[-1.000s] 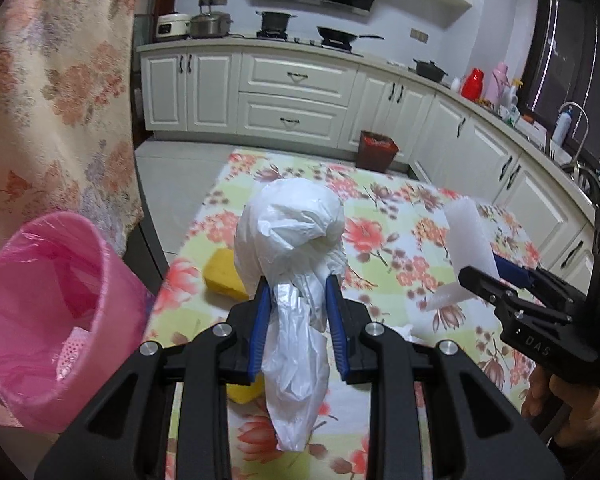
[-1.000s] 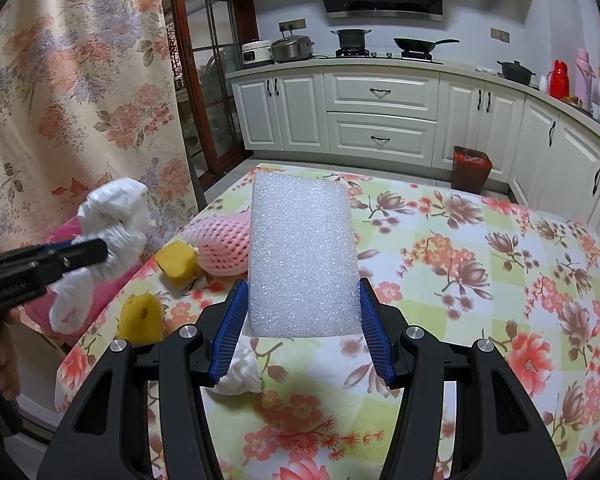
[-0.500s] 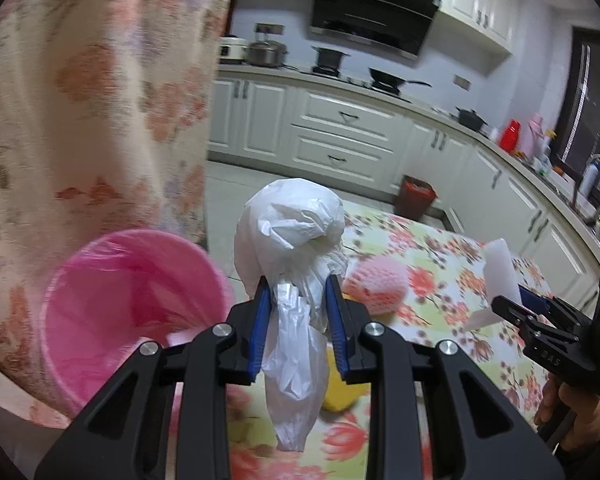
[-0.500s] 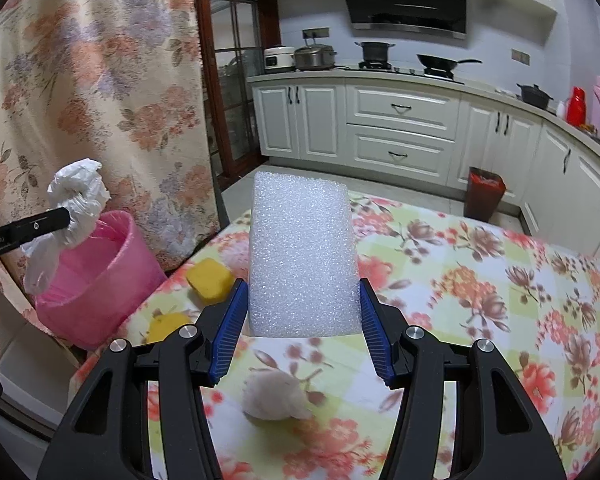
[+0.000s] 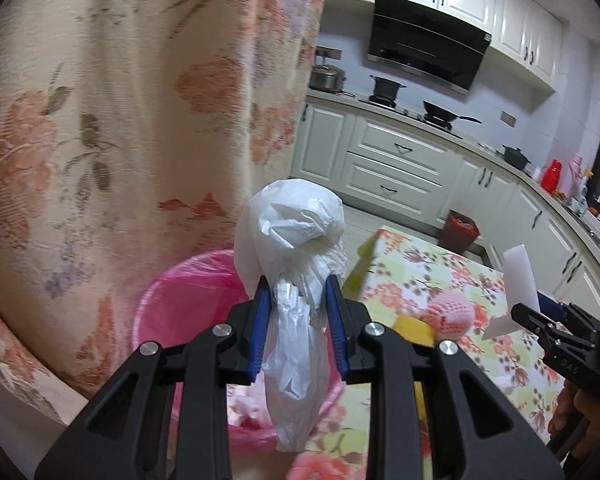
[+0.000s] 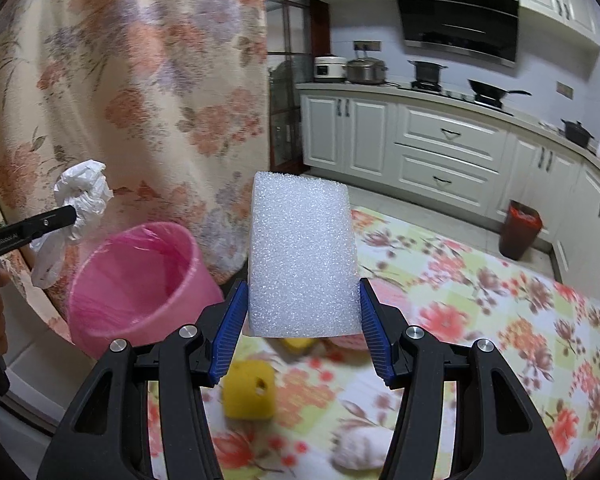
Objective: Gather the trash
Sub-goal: 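Carry the foam block and plastic bag over the pink wastebasket, then open both tools to drop the foam block and bag into the wastebasket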
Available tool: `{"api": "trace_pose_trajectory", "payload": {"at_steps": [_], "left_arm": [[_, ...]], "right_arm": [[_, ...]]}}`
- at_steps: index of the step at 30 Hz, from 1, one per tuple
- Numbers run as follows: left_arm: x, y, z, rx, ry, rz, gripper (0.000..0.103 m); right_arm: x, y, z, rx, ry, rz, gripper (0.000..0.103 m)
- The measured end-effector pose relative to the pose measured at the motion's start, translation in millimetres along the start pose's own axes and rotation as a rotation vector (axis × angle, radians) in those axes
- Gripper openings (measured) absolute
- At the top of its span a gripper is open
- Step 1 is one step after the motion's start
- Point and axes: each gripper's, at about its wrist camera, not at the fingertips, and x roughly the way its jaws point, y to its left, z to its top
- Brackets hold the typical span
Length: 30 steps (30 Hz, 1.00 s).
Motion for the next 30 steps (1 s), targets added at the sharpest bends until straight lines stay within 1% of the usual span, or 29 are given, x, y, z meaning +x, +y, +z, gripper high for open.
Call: {"api": "trace_pose_trajectory", "payload": {"at_steps": [9, 16, 22, 28, 30], "left_arm": [[5, 32, 3, -0.022, -0.01, 0.046, 0.027], [13, 44, 7, -0.022, -0.011, 0.07, 0.027], [21, 51, 11, -0.031, -0.004, 0.08, 0.027], [25, 58, 14, -0.033, -0.003, 0.087, 0.027], [27, 59, 15, -0.034, -0.001, 0.087, 0.027]], "right_arm": [[23, 61, 26, -0.073, -0.002, 0.081, 0.053], [52, 103, 38, -0.111, 0.023, 0.145, 0.053], [73, 127, 42, -0.133, 0.051, 0.181, 0.053], [92, 143, 37, -0.148, 0.089, 0.21, 0.053], [98, 147, 35, -0.158, 0.108, 0.22, 0.056]]}}
